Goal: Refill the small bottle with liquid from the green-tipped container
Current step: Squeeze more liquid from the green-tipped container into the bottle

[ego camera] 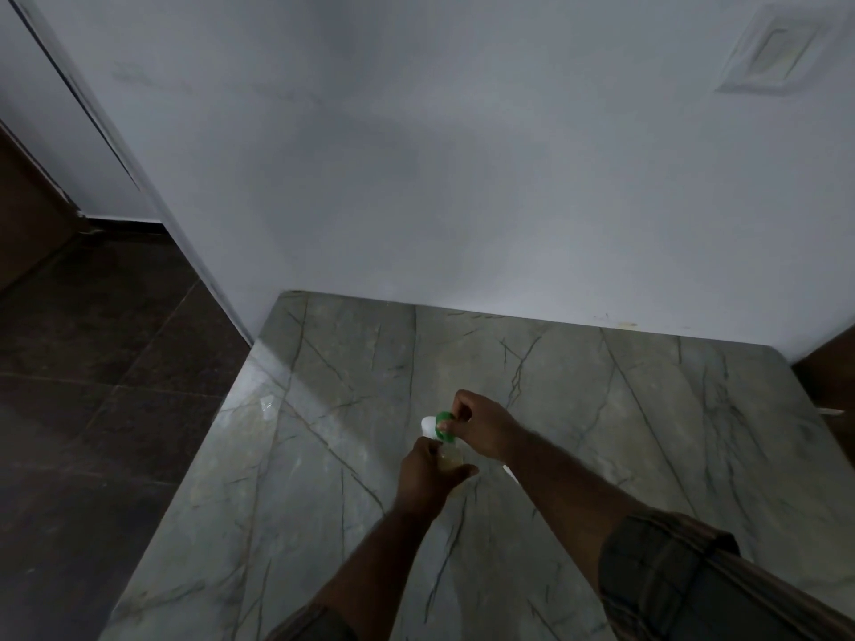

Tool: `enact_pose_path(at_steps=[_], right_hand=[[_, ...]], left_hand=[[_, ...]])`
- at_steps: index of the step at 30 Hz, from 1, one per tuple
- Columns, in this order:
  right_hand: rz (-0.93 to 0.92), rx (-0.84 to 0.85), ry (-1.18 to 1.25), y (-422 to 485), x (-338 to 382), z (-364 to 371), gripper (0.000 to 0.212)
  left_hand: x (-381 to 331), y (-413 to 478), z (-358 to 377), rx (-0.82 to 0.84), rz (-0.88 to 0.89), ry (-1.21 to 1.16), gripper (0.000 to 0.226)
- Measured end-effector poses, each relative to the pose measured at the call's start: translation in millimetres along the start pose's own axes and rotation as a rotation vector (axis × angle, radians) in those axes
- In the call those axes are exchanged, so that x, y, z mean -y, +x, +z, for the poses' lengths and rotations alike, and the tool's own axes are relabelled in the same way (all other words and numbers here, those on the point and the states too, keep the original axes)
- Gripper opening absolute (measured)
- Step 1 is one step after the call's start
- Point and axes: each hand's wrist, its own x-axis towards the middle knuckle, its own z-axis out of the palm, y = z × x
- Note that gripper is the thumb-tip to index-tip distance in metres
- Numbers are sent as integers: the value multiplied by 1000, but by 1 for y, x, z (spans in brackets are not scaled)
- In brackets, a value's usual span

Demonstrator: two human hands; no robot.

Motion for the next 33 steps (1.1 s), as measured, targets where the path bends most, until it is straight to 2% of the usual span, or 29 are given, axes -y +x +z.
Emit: enact_pose_path(at_steps=[6,18,33], right_hand=[[-5,4,32,0,4,-9,27],[-5,6,-44,1,4,-4,27],[3,-15,-12,2,-3,-2,29]], left_hand=[[-6,2,-3,-17,41,17,52],[0,0,-1,1,-3,0,50],[-5,0,2,-29,12,22,51]])
